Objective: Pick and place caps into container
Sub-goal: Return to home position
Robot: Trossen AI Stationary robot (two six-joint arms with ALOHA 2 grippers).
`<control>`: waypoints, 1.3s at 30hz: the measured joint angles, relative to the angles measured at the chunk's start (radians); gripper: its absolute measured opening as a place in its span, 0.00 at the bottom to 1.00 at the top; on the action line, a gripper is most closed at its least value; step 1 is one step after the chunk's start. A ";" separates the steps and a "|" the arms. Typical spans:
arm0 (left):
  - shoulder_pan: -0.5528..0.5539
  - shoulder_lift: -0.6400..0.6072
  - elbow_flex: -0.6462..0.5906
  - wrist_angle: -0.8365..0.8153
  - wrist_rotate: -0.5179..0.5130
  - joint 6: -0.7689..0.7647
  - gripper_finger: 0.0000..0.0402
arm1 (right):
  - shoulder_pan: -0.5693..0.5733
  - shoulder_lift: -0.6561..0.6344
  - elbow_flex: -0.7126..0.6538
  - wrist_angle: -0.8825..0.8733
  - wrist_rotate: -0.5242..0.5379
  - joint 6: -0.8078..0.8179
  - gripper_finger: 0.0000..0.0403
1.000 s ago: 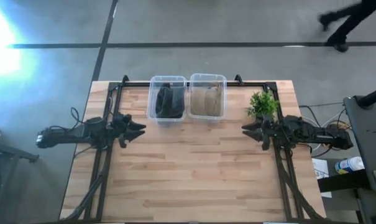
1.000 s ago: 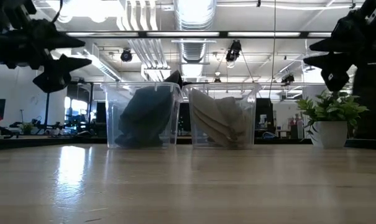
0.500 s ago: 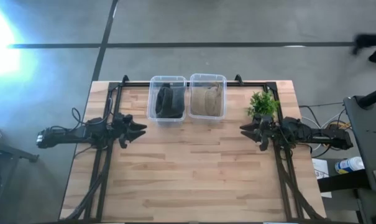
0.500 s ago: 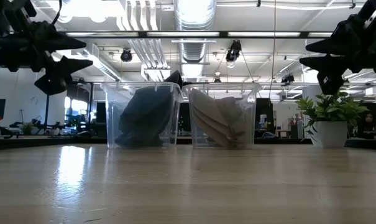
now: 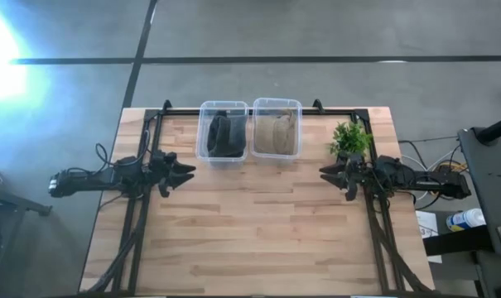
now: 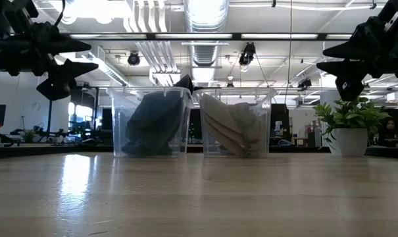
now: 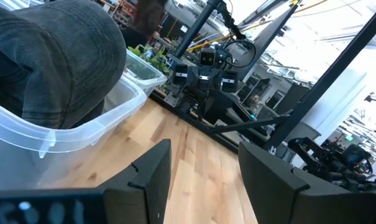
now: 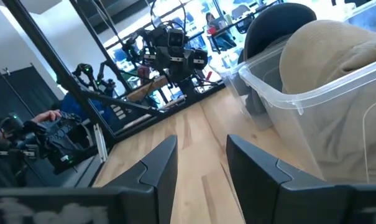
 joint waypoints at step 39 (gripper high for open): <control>0.002 0.003 0.001 -0.003 0.061 0.450 0.45 | 0.000 0.000 0.000 0.000 0.001 0.000 0.33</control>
